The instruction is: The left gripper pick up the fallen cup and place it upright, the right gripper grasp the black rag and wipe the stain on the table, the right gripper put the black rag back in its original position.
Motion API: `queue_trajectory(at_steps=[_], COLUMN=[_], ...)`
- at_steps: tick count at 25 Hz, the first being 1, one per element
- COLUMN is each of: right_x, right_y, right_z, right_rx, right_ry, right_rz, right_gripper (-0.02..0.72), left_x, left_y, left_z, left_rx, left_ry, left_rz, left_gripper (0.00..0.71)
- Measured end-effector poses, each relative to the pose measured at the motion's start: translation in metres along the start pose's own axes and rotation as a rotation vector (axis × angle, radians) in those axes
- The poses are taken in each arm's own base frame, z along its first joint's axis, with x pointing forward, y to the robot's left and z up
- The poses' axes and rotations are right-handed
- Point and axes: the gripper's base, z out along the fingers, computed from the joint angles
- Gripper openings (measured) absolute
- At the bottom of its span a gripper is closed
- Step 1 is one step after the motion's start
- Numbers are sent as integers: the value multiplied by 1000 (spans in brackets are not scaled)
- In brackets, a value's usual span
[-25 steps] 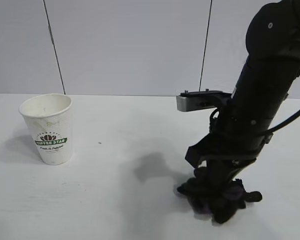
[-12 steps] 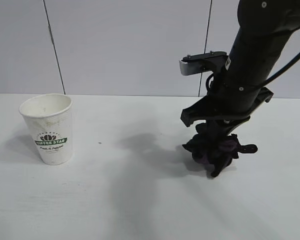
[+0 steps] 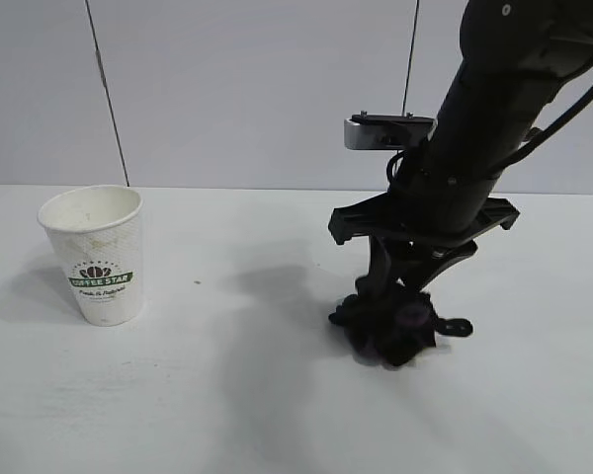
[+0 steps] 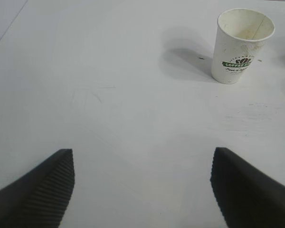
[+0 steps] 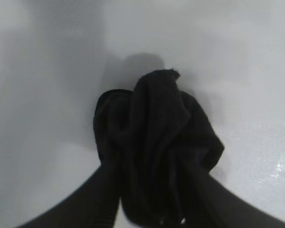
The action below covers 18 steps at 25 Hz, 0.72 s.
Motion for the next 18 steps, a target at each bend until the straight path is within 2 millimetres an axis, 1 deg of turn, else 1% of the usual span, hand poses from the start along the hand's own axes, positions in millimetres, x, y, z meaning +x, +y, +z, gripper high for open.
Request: queue_trajectory(at_steps=[1, 2, 4, 6, 9, 12, 15, 18], right_x=[1, 1, 1, 0, 2, 12, 35, 59], right_y=[0, 0, -4, -18, -57, -108, -159, -192], right_z=[0, 0, -3, -11, -34, -65, -102, -142], right_rx=[-1, 0, 13, 43, 127, 238, 342, 410], right_ry=[6, 13, 14, 0, -32, -60, -81, -135], right_rz=[-3, -6, 5, 48, 144, 238, 361, 493], right_gripper=[477, 501, 518, 526, 527, 527, 519, 503], left_x=[0, 0, 0, 0, 0, 0, 0, 0], left_y=[0, 0, 0, 0, 0, 0, 0, 0], left_z=[0, 0, 0, 0, 0, 0, 0, 0], left_rx=[0, 0, 0, 0, 0, 0, 0, 0], left_ry=[0, 0, 0, 0, 0, 0, 0, 0], left_rz=[0, 0, 0, 0, 0, 0, 0, 0], left_gripper=[570, 570, 570, 570, 570, 570, 570, 570])
